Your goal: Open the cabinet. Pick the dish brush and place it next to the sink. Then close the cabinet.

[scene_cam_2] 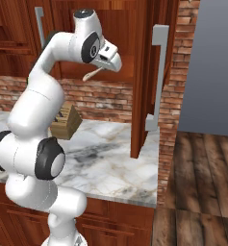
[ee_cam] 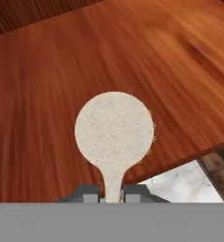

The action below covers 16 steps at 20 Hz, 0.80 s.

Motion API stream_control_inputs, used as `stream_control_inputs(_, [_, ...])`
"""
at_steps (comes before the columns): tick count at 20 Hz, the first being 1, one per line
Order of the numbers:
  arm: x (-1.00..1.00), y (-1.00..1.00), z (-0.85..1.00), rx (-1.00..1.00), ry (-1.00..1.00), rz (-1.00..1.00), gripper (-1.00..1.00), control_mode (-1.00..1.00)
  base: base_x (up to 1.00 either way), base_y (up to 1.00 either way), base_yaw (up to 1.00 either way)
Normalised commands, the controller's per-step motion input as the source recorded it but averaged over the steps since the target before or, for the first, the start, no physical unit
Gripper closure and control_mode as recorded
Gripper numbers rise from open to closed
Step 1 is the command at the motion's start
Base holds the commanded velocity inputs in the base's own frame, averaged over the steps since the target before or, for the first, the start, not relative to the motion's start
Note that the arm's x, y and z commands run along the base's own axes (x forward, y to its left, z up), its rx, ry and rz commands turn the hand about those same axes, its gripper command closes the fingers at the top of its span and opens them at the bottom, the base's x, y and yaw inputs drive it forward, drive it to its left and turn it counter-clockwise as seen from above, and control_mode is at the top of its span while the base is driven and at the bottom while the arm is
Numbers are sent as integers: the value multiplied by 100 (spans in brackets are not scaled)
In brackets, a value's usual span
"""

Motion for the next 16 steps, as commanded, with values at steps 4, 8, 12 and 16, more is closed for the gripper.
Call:
stream_control_inputs(4, [-87, 0, 0, 4, -5, 0, 100, -100, 0, 0, 0])
stream_control_inputs(8, [-99, 0, 0, 4, -8, 0, 100, -100, 0, 0, 0])
stream_control_inputs(12, [-100, 0, 0, 2, -5, 0, 100, -100, 0, 0, 0])
stream_control_inputs(16, [-100, 0, 0, 0, 0, 11, 100, -100, 0, 0, 0])
